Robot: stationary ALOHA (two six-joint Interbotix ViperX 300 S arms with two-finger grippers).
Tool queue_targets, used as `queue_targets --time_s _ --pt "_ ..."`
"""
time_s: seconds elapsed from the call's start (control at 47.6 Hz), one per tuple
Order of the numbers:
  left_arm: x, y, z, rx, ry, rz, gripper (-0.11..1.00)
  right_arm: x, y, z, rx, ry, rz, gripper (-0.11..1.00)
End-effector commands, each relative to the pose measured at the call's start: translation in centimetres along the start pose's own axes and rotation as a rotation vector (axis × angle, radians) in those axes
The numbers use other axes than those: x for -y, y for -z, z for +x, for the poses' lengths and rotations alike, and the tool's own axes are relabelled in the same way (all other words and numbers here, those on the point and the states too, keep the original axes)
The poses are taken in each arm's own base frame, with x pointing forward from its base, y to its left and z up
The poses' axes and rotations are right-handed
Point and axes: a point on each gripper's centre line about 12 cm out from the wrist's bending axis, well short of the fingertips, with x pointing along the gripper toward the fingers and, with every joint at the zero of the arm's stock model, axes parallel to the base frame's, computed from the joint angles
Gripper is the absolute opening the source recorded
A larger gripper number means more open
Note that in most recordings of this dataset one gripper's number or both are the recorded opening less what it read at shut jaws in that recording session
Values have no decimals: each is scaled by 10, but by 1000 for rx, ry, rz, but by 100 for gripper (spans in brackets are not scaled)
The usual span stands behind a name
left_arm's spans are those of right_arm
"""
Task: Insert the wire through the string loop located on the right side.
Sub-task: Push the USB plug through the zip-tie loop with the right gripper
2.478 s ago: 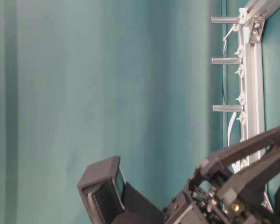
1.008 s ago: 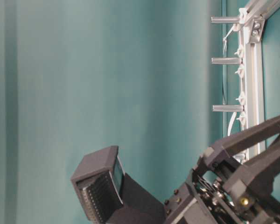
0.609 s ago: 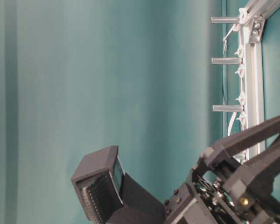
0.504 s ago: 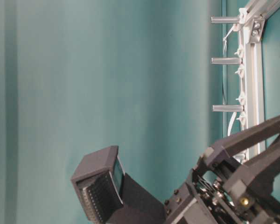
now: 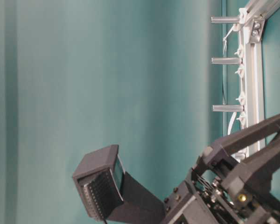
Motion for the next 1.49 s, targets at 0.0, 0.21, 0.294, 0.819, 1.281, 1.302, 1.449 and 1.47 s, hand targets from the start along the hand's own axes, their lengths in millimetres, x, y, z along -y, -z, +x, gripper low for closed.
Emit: queue_targets --time_s 0.0,0.21,0.294,0.819,1.281,1.302,1.449,1.47 --pt "-3 -12 -2 35 -5 -2 50 -2 -6 2 22 -1 0 12" --pt "-6 -12 -2 37 -12 -8 50 -5 -11 5 26 -6 -9 12" --pt "-8 -12 -2 33 -16 -10 50 -8 -14 8 25 -8 -16 12" --pt "-13 -13 -2 38 -27 -17 50 -16 -18 34 -8 26 -57 12" --pt "-13 -16 -2 44 -26 -14 50 -21 -23 52 -6 54 -73 12" --pt "-13 -15 -2 42 -26 -14 50 -21 -24 53 -4 55 -73 12" --pt "-13 -16 -2 46 -26 -14 50 -21 -24 56 -1 63 -76 12" --pt "-12 -16 -2 44 -25 -13 50 -22 -24 56 -2 62 -77 12"
